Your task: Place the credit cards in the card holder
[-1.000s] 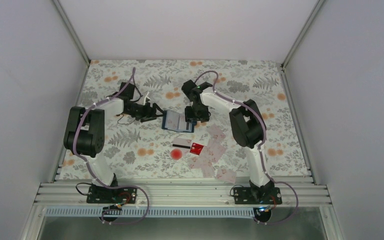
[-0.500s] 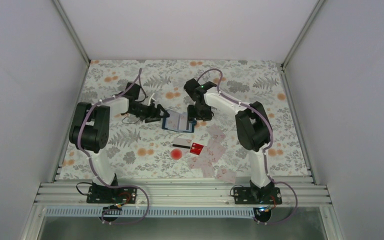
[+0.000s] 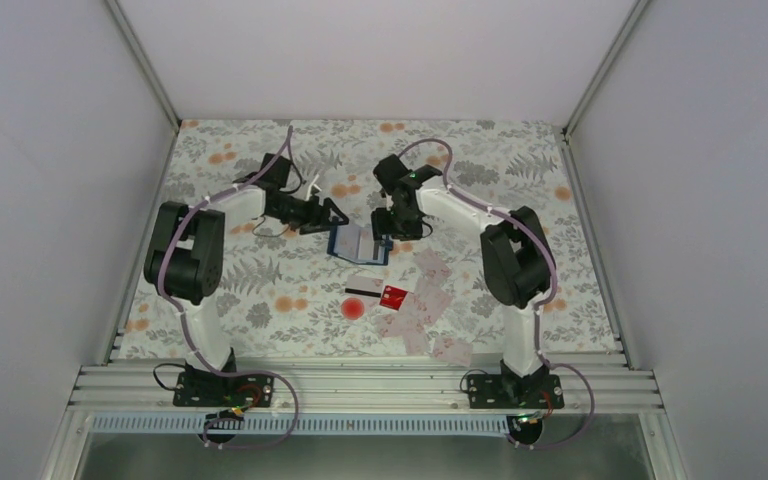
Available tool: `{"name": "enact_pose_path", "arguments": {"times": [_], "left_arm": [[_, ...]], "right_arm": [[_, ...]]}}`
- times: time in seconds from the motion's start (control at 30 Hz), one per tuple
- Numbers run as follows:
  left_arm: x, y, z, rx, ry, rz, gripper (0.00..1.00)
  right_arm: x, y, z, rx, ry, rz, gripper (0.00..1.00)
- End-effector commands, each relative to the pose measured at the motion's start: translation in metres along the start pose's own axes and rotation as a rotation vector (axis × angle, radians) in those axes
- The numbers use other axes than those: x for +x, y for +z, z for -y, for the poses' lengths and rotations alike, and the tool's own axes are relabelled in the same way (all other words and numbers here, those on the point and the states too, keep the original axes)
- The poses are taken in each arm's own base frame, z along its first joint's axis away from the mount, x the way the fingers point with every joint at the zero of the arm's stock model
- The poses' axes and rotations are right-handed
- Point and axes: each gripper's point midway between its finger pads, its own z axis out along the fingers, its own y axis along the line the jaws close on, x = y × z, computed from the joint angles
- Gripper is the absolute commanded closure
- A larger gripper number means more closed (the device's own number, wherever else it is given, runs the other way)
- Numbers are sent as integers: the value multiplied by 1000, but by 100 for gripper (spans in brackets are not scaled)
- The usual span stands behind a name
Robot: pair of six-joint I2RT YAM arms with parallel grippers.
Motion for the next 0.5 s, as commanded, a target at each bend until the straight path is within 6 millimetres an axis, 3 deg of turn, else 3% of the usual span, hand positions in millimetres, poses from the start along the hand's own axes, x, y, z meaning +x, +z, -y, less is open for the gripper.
{"name": "enact_pose_path", "arguments": {"times": [0.0, 0.23, 0.47], "left_arm": [[-13, -5, 24, 22, 43, 16, 23], [-18, 4, 37, 28, 63, 3, 23], [-20, 13, 51, 18, 86, -8, 24]], "right_arm": [[-14, -18, -23, -113, -58, 60, 33], [-9, 14, -3, 10, -40, -13, 34], [-11, 27, 9, 97, -56, -28, 35]]}}
